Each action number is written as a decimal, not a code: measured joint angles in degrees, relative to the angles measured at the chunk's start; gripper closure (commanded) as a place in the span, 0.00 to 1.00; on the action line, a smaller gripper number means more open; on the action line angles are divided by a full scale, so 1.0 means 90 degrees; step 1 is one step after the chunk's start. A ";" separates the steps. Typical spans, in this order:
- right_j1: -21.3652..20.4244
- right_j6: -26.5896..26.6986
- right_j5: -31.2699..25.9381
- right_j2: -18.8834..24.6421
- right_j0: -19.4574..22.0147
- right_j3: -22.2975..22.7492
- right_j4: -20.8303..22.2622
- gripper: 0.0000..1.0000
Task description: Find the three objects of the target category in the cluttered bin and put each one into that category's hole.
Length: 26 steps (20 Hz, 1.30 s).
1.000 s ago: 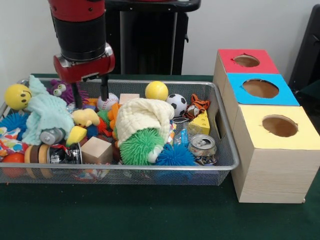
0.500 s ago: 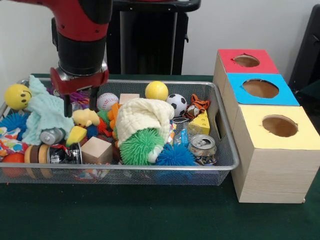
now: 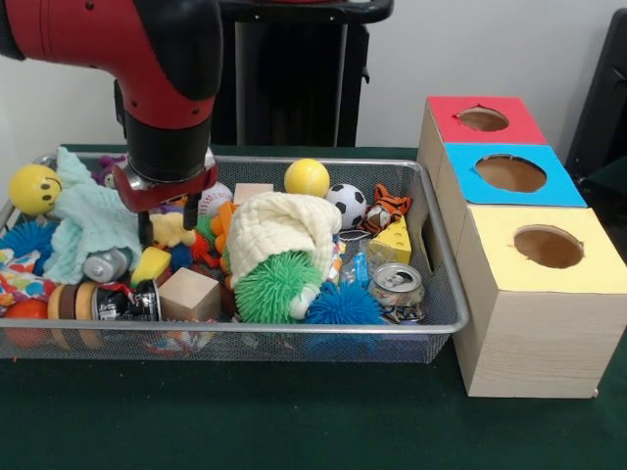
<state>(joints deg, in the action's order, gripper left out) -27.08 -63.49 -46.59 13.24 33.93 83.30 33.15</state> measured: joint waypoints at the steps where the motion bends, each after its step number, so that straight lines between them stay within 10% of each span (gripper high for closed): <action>1: 0.0039 0.0000 -0.0011 -0.0035 -0.0008 -0.0002 -0.0074 0.00; 12: 0.0277 0.0000 -0.0339 -0.0392 -0.0225 -0.0101 -0.0702 0.00; 13: 0.0314 0.0000 -0.0340 -0.0452 -0.0269 -0.0143 -0.0696 1.00; 26: 0.0576 0.0000 -0.0341 -0.0536 -0.0372 -0.0397 -0.0688 1.00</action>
<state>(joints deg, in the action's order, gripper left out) -21.89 -63.49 -49.66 8.42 30.59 79.72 26.95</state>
